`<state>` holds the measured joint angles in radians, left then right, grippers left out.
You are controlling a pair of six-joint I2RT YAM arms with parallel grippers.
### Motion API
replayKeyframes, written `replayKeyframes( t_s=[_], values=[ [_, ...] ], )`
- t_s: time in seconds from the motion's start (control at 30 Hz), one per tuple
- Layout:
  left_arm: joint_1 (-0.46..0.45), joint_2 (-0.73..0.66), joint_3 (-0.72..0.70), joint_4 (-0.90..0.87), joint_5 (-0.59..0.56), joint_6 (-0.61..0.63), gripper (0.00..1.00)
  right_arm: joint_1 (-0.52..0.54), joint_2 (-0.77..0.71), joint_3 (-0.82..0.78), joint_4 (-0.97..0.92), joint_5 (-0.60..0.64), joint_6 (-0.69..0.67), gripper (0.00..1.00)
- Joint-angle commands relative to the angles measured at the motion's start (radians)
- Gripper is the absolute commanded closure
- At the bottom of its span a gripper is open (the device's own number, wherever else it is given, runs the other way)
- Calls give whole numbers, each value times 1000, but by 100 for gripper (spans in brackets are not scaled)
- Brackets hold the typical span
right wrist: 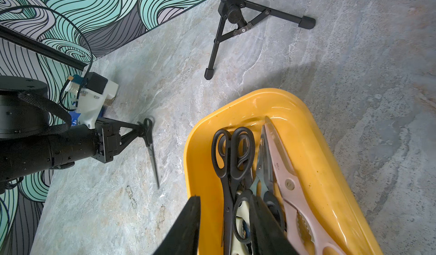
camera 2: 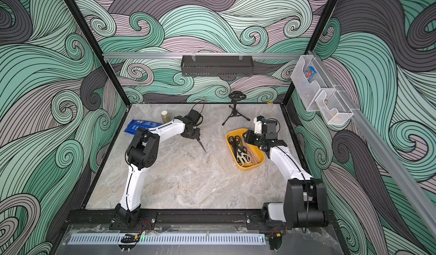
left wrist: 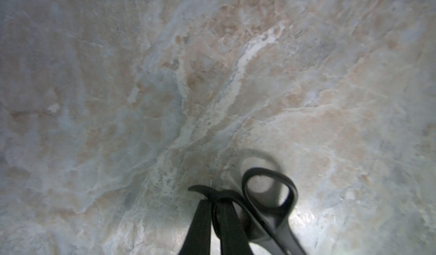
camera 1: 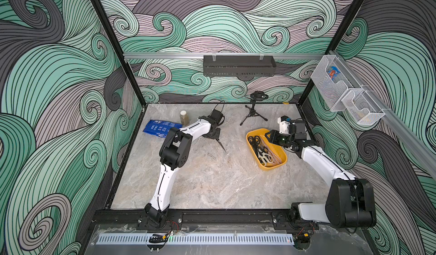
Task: Put the scissors into the storage box
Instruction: Pick up the scissors from the center of the board.
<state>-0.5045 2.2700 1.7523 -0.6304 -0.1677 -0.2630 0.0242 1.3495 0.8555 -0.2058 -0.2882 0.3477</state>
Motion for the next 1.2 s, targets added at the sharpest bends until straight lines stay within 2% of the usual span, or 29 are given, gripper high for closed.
replayKeyframes(
  t_s=[0.0, 0.03, 0.3, 0.63, 0.93, 1.17],
  values=[
    [3, 77, -1, -135, 35, 27, 95, 6, -10, 4, 4, 1, 7, 62],
    [2, 77, -2, -134, 34, 29, 99, 6, -13, 4, 4, 3, 8, 62],
    [11, 17, -5, -112, 89, 22, 100, 25, -25, 17, 3, -12, 16, 62],
    [26, -182, -60, -25, 232, -21, 100, 187, 27, 88, 33, -58, 47, 62],
    [23, -348, -295, 162, 399, -81, 100, 319, 150, 79, 170, -188, 110, 62],
    [6, -517, -496, 333, 391, -137, 100, 372, 235, 81, 258, -300, 167, 61]
  ],
)
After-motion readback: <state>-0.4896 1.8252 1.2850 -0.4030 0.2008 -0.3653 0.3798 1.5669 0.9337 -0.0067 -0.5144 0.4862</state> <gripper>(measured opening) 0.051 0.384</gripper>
